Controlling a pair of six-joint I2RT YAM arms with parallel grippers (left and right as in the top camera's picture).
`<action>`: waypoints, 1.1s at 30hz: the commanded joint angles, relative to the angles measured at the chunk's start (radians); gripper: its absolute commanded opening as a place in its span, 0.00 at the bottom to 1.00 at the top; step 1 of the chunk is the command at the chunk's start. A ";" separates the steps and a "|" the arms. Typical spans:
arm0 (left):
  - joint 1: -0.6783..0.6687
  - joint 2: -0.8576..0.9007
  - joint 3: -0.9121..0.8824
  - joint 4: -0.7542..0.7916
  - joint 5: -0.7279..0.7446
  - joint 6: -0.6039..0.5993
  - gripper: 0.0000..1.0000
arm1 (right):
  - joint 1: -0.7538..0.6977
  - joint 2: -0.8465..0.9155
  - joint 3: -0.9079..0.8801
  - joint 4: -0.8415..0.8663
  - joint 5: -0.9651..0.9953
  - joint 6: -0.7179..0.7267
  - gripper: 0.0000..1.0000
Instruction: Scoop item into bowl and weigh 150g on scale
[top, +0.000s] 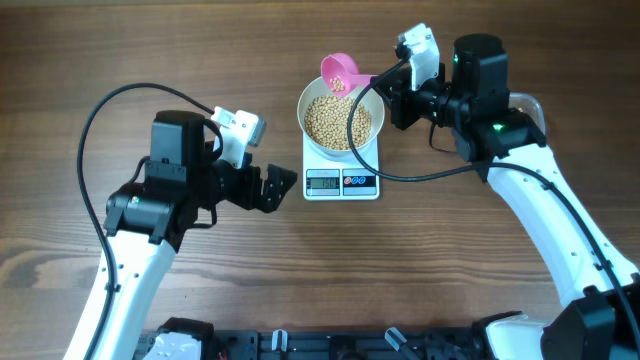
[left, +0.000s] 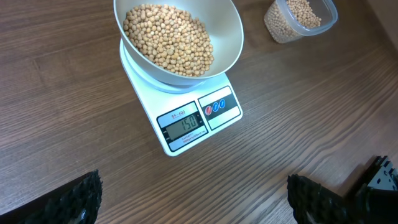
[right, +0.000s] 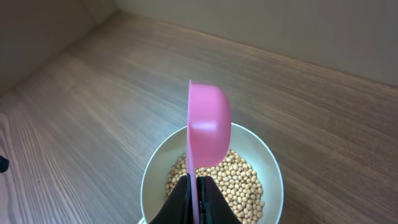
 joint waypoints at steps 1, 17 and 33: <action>0.007 0.005 0.000 0.002 0.015 -0.007 1.00 | -0.003 -0.001 0.014 0.006 -0.005 0.018 0.04; 0.007 0.005 0.000 0.002 0.014 -0.006 1.00 | -0.003 -0.001 0.014 0.006 -0.005 0.018 0.04; 0.007 0.005 0.000 0.002 0.015 -0.006 1.00 | -0.003 -0.001 0.014 -0.018 0.004 -0.191 0.04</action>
